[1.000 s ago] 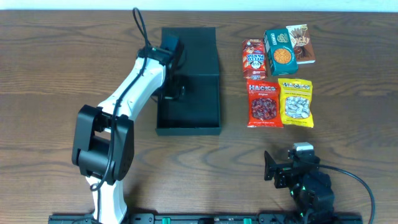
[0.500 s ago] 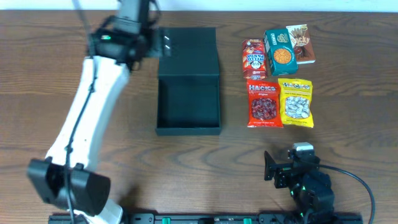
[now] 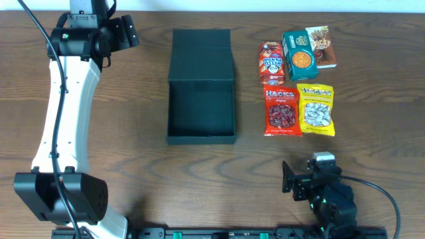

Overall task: Pack container
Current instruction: 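Release the box and lift the left gripper away, then reach the right gripper to the teal Chunkies cookie box and grasp it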

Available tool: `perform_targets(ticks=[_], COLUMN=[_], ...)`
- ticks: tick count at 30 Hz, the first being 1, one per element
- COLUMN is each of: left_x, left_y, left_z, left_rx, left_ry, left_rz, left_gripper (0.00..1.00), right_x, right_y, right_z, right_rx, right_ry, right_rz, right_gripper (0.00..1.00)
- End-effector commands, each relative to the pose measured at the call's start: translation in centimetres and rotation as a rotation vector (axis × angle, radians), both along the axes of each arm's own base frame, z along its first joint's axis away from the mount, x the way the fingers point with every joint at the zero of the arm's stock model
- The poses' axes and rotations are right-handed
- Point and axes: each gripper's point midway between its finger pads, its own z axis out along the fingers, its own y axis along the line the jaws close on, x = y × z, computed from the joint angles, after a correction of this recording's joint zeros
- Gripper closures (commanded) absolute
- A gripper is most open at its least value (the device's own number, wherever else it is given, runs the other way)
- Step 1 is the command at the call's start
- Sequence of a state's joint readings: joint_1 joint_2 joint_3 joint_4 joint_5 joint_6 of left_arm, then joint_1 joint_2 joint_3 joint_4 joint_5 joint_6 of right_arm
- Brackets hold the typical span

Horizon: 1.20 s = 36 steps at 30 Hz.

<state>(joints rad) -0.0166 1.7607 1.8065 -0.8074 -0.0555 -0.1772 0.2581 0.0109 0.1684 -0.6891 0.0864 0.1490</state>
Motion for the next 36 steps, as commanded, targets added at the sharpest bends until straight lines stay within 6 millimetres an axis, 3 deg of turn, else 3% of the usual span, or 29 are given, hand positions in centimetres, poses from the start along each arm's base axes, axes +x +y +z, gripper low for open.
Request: perform_targets(ticks=[1, 4, 8, 11, 16, 22, 27, 31, 36], left_x=[0.2, 0.3, 0.6, 0.8, 0.9, 0.9, 1.1, 1.3, 1.4], left_y=[0.2, 0.3, 0.3, 0.3, 0.3, 0.3, 0.3, 0.3, 0.4], left_z=[-0.1, 0.0, 0.2, 0.2, 0.2, 0.2, 0.4, 0.6, 0.7], left_rx=[0.021, 0.021, 0.024, 0.023, 0.022, 0.022, 0.022, 0.024, 0.043], left_ry=[0.001, -0.003, -0.017, -0.023, -0.025, -0.026, -0.036, -0.048, -0.051], left_rz=[-0.013, -0.01, -0.012, -0.012, -0.013, -0.013, -0.013, -0.011, -0.03], left_gripper=[0.05, 0.05, 0.05, 0.05, 0.05, 0.05, 0.05, 0.05, 0.05], right_x=[0.7, 2.6, 3.4, 3.1, 3.3, 3.2, 5.5, 9.5, 16.3], right_y=[-0.7, 0.0, 0.4, 1.0, -1.7, -3.0, -4.3, -4.2, -3.4], right_z=[0.7, 5.9, 13.4, 14.8, 15.6, 19.2, 20.8, 22.8, 24.5], right_rx=[0.0, 0.094, 0.469, 0.726, 0.888, 0.729, 0.56, 0.453, 0.348], right_ry=[-0.045, -0.259, -0.506, -0.497, -0.55, -0.724, -0.682, -0.589, -0.41], right_rz=[-0.046, -0.051, -0.104, -0.113, -0.286, -0.275, -0.341, -0.301, -0.163], right_gripper=[0.01, 0.01, 0.01, 0.01, 0.01, 0.01, 0.01, 0.01, 0.01])
